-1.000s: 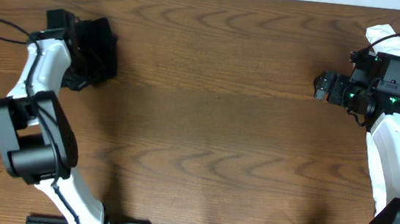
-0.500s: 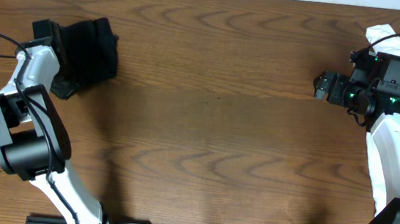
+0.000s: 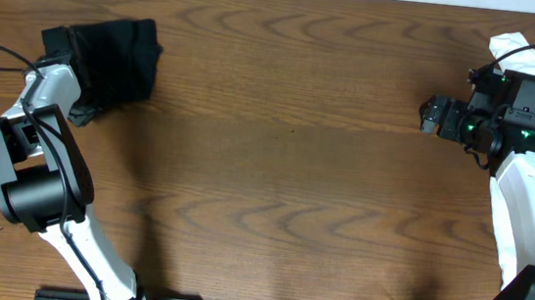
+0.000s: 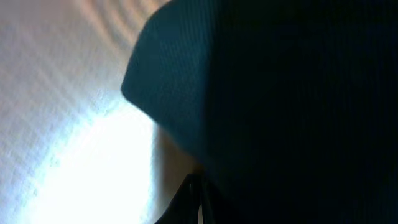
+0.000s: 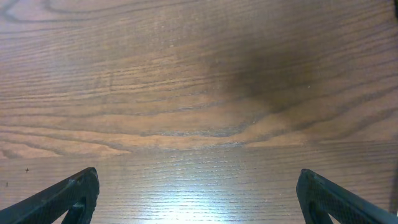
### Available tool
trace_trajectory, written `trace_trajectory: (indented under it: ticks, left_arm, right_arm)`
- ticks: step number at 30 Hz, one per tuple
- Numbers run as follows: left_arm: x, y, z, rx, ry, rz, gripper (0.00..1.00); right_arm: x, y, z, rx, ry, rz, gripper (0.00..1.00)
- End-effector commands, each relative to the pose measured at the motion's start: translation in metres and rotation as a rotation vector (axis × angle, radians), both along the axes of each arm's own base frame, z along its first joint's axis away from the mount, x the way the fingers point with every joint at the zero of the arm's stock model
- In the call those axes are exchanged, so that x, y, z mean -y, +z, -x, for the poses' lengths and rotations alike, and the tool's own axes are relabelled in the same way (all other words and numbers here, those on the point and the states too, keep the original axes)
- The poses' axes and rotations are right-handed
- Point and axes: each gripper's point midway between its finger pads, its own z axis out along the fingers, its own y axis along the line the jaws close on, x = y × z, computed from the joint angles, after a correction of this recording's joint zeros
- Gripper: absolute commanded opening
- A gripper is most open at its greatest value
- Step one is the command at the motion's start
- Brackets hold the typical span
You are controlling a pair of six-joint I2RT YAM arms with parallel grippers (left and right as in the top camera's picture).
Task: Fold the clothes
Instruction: 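Lower the bundle at the upper-left table corner and adjust it with the left gripper, then open the left gripper and lift it off the bundle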
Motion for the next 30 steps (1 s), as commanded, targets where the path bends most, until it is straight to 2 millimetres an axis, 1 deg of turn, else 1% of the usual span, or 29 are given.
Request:
trace_trajectory:
  ticks: [1, 4, 6, 7, 11, 15, 16, 18, 19, 20, 21, 22, 25, 30]
  left_arm:
    - [-0.006, -0.013, 0.002, -0.023, -0.02, -0.023, 0.06]
    - [-0.006, -0.01, 0.0, -0.017, -0.02, -0.024, 0.07]
    - [-0.006, -0.003, 0.0, -0.013, -0.019, -0.026, 0.06]
    - [-0.006, 0.003, 0.0, -0.006, -0.019, -0.028, 0.06]
    - [-0.005, 0.052, 0.002, 0.06, -0.008, -0.05, 0.06]
    - [-0.002, 0.116, 0.009, 0.164, 0.003, -0.082, 0.07]
    - [-0.001, 0.131, 0.01, 0.193, 0.006, -0.091, 0.09]
    - [0.001, 0.157, 0.013, 0.246, 0.005, -0.112, 0.21]
    - [0.001, 0.169, 0.014, 0.273, 0.005, -0.123, 0.36]
    - [0.001, 0.18, 0.016, 0.296, 0.006, -0.132, 0.73]
    - [0.002, 0.188, 0.017, 0.313, 0.006, -0.138, 0.95]
    - [0.002, 0.194, 0.018, 0.327, 0.006, -0.144, 0.98]
    - [0.003, 0.206, 0.02, 0.354, 0.006, -0.154, 0.98]
    - [0.003, 0.205, 0.02, 0.351, 0.006, -0.153, 0.98]
  right_arm:
    - [0.001, -0.003, 0.0, -0.009, -0.01, -0.005, 0.99]
    - [0.001, -0.003, 0.0, -0.009, -0.01, -0.005, 0.99]
    - [0.001, -0.003, 0.0, -0.009, -0.01, -0.005, 0.99]
    - [0.001, -0.003, 0.0, -0.009, -0.01, -0.005, 0.99]
    - [0.001, -0.003, 0.0, -0.009, -0.01, -0.005, 0.98]
    - [0.001, -0.003, 0.0, -0.009, -0.01, -0.004, 0.99]
    - [0.001, -0.003, 0.0, -0.009, -0.01, -0.005, 0.99]
    - [0.001, -0.003, 0.0, -0.009, -0.01, -0.005, 0.99]
    - [0.001, -0.003, 0.0, -0.009, -0.01, -0.005, 0.99]
    - [0.001, -0.003, 0.0, -0.009, -0.01, -0.005, 0.99]
    - [0.001, -0.003, 0.0, -0.009, -0.01, -0.005, 0.99]
    - [0.001, -0.003, 0.0, -0.009, -0.01, -0.005, 0.99]
    - [0.001, -0.003, 0.0, -0.009, -0.01, -0.004, 0.99]
    - [0.001, -0.003, 0.0, -0.009, -0.01, -0.004, 0.99]
